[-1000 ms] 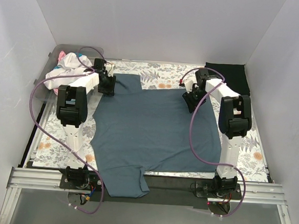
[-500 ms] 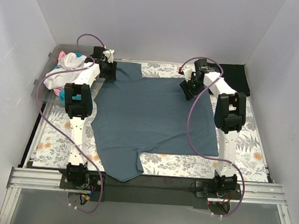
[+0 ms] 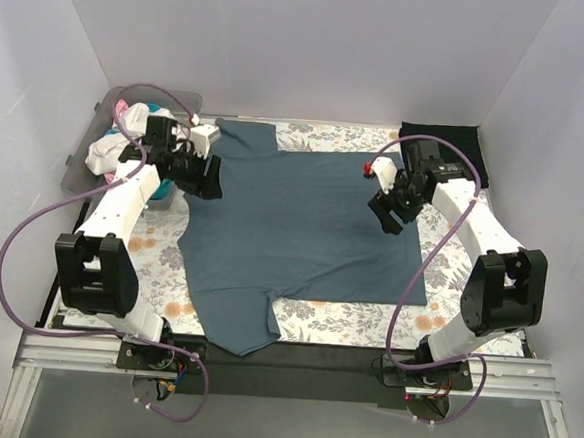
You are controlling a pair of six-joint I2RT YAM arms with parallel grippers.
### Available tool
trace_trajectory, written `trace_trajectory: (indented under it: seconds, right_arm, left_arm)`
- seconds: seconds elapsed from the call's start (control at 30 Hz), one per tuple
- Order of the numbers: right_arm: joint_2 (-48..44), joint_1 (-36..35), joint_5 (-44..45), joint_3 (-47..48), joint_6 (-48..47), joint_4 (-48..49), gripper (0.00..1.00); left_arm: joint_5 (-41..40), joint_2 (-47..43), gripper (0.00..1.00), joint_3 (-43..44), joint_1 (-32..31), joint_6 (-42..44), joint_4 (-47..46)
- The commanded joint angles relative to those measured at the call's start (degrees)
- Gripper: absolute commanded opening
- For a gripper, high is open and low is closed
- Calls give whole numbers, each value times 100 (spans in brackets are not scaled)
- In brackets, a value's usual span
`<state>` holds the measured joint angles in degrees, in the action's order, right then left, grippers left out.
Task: Fold and stack the t-shirts
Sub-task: Flatten the tshirt out
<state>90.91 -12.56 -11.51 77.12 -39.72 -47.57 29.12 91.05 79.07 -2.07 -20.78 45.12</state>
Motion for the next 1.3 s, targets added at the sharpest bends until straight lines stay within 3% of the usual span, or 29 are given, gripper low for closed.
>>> trace_trajectory:
  seconds: [0.0, 0.23, 0.6, 0.87, 1.27]
  right_arm:
    - [137, -10, 96, -443, -264, -235, 79]
    - [743, -19, 166, -637, -36, 310, 77]
    - [1789, -19, 123, 477, 369, 547, 75]
    - [2307, -1, 263, 1164, 694, 600, 66]
    - [3230, 69, 570, 1919, 852, 916, 62]
  left_arm:
    - [-397, -16, 54, -830, 40, 92, 24]
    - [-1189, 527, 53, -850, 48, -479, -661]
    - [-1348, 2687, 51, 1643, 40, -1253, -1067]
    - [-1611, 4218, 45, 3499, -13, -1570, -988]
    - [-1910, 5562, 41, 4678, -57, -1596, -856]
